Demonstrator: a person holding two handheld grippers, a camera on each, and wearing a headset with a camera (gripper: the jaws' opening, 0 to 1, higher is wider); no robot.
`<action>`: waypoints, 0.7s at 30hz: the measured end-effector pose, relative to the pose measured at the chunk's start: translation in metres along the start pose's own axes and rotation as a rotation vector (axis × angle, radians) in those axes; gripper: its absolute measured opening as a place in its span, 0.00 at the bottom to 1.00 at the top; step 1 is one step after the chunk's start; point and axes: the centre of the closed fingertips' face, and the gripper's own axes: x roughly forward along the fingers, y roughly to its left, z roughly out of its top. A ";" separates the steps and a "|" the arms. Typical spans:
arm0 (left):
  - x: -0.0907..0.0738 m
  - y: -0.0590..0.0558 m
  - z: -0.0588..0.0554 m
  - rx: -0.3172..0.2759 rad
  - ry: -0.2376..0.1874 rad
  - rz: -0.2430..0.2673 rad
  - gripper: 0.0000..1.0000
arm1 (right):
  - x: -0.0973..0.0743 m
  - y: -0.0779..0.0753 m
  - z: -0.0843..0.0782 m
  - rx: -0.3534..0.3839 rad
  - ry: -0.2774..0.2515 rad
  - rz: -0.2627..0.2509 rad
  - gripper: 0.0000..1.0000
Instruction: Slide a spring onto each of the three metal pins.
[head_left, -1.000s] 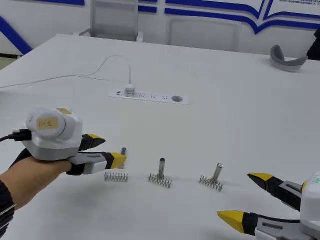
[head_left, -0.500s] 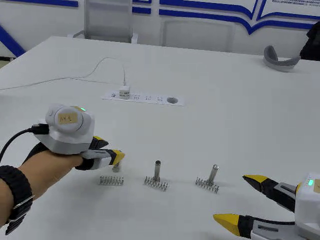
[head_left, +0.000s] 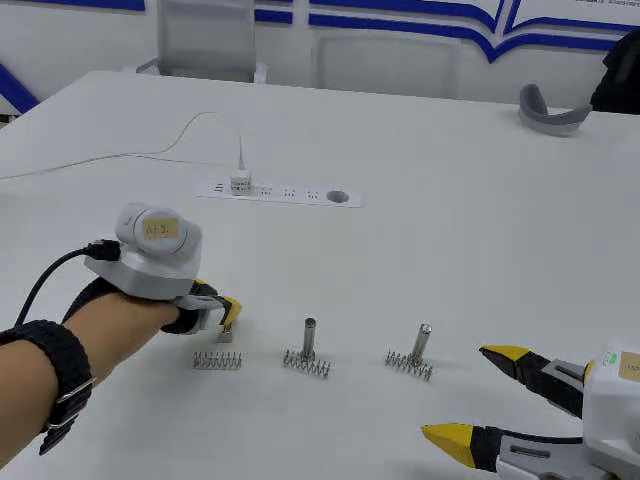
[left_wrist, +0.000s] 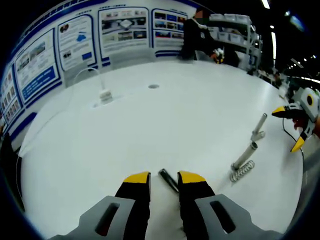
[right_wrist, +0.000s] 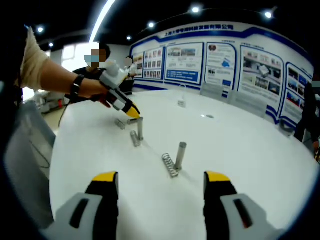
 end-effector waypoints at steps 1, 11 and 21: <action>0.001 -0.001 0.000 -0.002 0.003 0.002 0.22 | 0.000 0.000 0.000 0.000 0.000 0.001 0.71; 0.007 -0.001 -0.004 -0.015 0.043 0.015 0.20 | 0.000 0.000 -0.002 0.008 0.003 -0.002 0.71; 0.011 -0.003 -0.007 -0.011 0.066 0.016 0.16 | 0.001 0.000 -0.003 0.012 0.003 -0.001 0.71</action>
